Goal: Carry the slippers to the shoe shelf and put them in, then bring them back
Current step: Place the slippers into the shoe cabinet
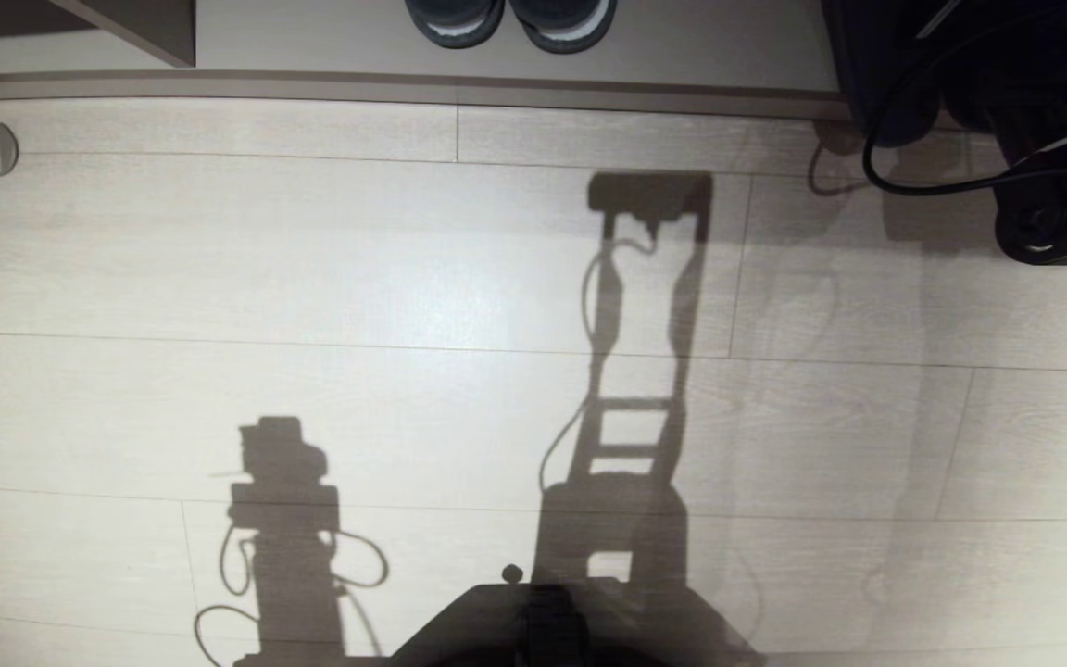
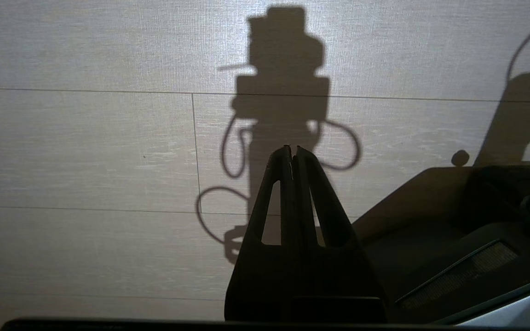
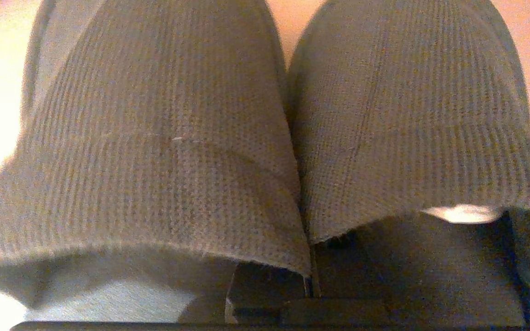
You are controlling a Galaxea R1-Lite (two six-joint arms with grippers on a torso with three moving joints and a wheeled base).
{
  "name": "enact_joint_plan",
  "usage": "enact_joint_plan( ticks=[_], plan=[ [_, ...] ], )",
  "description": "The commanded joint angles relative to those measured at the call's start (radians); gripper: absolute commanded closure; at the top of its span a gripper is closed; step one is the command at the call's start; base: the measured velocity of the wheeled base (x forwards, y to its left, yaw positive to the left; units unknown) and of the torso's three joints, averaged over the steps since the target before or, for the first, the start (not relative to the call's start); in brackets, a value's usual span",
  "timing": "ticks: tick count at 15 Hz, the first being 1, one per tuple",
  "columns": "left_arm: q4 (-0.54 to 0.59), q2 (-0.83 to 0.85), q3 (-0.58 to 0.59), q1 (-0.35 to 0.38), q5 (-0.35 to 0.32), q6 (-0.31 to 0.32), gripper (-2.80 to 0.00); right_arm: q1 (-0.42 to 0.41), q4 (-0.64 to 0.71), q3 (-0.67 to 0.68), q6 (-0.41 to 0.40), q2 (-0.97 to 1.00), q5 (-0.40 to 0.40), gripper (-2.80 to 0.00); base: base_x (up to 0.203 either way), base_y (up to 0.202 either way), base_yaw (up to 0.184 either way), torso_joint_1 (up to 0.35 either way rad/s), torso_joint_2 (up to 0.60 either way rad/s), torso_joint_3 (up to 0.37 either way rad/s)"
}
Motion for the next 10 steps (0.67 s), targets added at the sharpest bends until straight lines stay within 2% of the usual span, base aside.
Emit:
enact_joint_plan(
  ticks=[1,2,3,10],
  plan=[
    [0.0,0.0,0.002,0.0,0.0,-0.001,0.0,-0.008,-0.002,-0.015,0.003,0.023,-0.001,0.0,0.0,0.0,0.0,0.0,0.0,0.0],
    [0.0,0.0,0.002,0.0,0.0,-0.001,0.0,-0.01,0.005,-0.016,0.006,0.023,0.002,0.0,0.0,0.0,0.0,0.0,0.0,0.0],
    [0.0,0.0,0.002,0.0,0.0,-0.001,0.0,-0.01,0.019,-0.015,0.007,0.025,0.0,-2.8,0.0,0.0,0.0,0.0,0.0,0.0],
    [0.0,0.0,0.002,0.0,0.0,-0.001,0.0,-0.016,0.044,-0.013,0.006,-0.006,-0.001,-2.8,0.0,0.0,0.0,0.0,0.0,0.0]
  ],
)
